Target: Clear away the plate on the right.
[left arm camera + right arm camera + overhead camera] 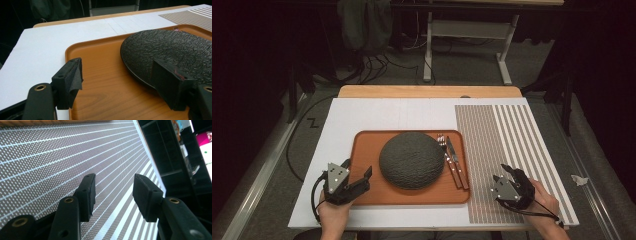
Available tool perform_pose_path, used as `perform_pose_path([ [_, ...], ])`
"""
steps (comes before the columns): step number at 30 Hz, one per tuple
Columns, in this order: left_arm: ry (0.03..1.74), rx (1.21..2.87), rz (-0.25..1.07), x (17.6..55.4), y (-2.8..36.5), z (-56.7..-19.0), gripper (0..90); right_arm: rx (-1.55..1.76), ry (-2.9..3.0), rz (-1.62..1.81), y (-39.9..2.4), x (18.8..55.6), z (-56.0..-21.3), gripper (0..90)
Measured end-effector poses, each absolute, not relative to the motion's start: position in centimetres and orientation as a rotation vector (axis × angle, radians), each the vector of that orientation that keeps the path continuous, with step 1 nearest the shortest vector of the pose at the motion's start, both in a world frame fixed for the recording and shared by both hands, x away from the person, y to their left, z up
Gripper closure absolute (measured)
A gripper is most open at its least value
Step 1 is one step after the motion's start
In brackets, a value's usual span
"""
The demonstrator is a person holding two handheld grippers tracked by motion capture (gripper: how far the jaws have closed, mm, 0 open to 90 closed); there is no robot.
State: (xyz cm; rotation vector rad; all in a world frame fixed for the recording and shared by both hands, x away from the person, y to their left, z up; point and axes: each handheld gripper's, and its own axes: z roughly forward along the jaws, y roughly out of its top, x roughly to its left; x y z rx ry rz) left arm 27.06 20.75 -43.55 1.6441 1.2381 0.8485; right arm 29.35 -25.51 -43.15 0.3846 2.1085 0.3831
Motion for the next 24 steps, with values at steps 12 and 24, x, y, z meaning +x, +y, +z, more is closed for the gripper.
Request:
perform_pose_path([
  [12, 1.239, 1.641, 0.847, 27.0, 20.8, -43.5, 26.3, 0.715, 2.110, 0.761, -29.9, 30.0, -42.7, 48.0],
  [24, 1.244, 1.641, 0.845, 27.1, 20.9, -43.5, 26.3, 0.960, 2.031, 1.144, -33.5, 30.2, -43.0, 42.7],
])
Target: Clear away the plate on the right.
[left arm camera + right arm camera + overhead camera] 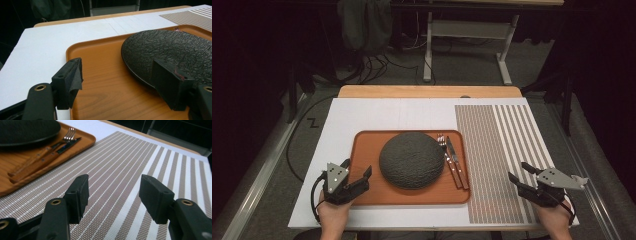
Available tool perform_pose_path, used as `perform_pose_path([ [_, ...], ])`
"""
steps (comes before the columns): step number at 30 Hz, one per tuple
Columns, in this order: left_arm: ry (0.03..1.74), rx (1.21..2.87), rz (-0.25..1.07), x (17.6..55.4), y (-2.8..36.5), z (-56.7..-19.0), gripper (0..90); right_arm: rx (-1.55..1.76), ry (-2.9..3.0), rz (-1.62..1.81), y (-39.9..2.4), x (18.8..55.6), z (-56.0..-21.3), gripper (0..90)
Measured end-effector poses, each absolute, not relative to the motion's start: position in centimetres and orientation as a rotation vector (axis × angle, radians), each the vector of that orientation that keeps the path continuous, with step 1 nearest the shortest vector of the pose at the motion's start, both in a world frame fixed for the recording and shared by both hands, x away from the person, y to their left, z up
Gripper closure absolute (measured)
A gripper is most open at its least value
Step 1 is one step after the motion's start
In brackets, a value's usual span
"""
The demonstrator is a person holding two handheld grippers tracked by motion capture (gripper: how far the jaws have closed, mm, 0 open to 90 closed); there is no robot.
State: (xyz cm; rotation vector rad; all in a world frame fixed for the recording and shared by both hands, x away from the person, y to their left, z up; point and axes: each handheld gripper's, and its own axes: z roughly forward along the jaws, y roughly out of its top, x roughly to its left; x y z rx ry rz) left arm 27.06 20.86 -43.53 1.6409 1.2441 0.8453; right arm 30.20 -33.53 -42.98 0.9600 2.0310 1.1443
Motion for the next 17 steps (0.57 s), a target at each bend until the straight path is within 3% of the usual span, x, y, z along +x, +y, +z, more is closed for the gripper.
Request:
perform_pose_path([
  [17, 1.238, 1.634, 0.845, 27.0, 20.9, -43.5, 26.2, 1.080, 1.914, 1.390, -35.7, 30.0, -43.7, 39.1],
])
